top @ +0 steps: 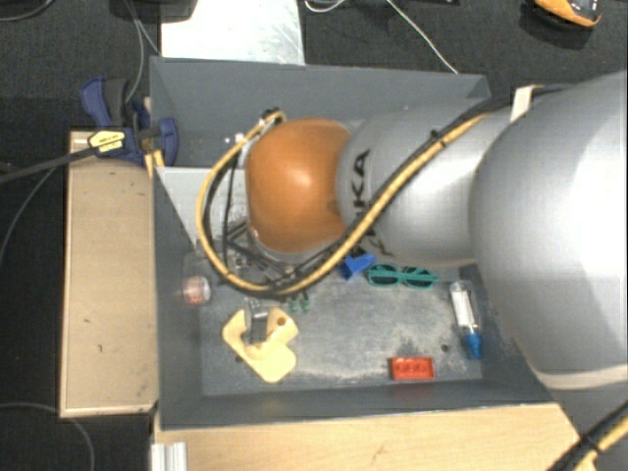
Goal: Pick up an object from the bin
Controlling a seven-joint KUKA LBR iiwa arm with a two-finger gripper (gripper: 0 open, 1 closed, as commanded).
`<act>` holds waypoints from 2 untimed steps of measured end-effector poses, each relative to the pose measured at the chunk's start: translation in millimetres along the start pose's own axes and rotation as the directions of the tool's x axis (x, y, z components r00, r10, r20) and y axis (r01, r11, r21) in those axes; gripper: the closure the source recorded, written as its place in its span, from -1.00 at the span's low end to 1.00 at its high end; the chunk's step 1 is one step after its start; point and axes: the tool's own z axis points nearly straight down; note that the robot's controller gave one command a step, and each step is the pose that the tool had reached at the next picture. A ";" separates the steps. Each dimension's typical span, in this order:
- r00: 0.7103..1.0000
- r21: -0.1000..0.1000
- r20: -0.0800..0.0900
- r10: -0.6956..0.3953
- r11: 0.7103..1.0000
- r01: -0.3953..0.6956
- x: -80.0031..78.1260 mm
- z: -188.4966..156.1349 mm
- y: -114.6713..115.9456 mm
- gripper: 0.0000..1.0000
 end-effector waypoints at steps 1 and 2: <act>0.958 0.001 0.003 -0.286 0.958 0.286 17.2 15.5 12.3 -1.00; 0.998 -0.001 -0.001 -0.069 0.998 0.069 6.7 33.7 -30.4 1.00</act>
Offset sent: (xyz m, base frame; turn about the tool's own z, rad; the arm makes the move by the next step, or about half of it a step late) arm -0.0017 -0.0312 -0.0346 -0.0747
